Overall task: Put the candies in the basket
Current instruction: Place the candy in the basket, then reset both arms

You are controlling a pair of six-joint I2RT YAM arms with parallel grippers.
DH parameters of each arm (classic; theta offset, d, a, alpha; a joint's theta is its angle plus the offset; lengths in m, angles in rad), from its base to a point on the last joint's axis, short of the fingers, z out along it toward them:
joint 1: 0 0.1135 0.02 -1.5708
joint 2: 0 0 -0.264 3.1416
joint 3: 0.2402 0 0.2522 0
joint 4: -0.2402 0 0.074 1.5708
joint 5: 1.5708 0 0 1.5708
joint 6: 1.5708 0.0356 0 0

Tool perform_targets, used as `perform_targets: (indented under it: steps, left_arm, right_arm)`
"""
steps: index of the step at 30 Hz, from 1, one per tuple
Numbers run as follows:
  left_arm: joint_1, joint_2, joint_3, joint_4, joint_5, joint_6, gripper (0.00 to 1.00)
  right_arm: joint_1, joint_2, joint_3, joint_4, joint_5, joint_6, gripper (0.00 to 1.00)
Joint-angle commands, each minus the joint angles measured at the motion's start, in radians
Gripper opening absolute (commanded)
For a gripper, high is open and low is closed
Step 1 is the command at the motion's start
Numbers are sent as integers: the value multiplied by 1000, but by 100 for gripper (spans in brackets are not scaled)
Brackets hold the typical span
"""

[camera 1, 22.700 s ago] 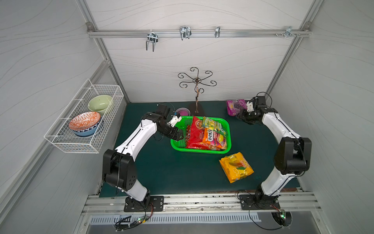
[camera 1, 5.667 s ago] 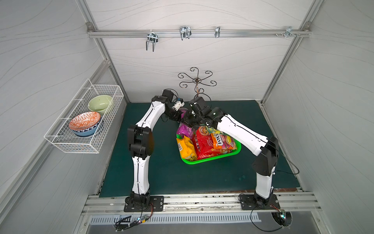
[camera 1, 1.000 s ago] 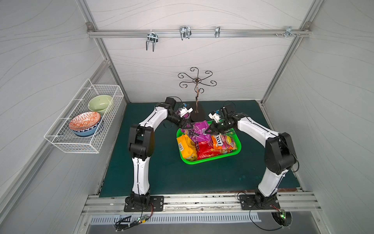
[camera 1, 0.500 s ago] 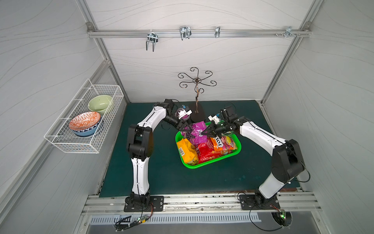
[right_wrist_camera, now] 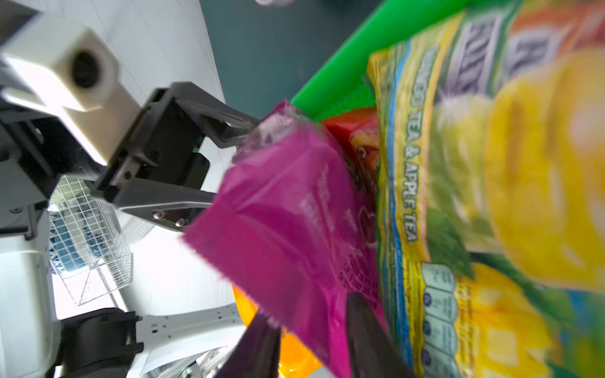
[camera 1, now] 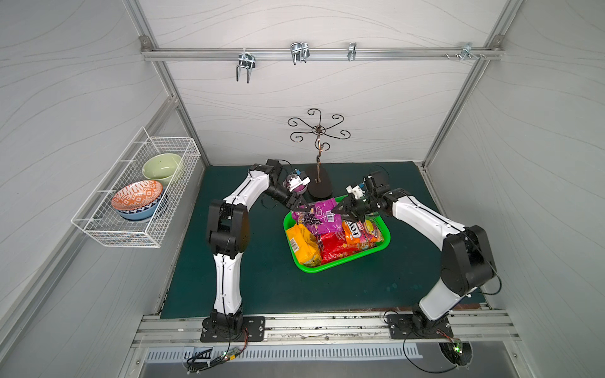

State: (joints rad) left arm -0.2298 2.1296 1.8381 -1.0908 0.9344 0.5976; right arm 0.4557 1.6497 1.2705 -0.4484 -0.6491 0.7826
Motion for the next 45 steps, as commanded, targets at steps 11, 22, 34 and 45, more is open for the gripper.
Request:
perform_targets:
  steps: [11, 22, 34, 45]
  left_arm:
    - [53, -147, -63, 255, -204, -237, 77]
    - [150, -426, -447, 593, -547, -433, 83]
    - [170, -616, -961, 1101, -1045, -538, 100]
    - [239, -595, -1301, 1707, -975, -592, 100]
  right_arm:
    - [-6, -289, 100, -156, 290, -401, 58]
    - [-116, -663, -278, 239, 944, -731, 99]
    - [-517, -601, -661, 534, 770, -585, 99]
    - [-425, -314, -918, 1166, 706, -684, 99]
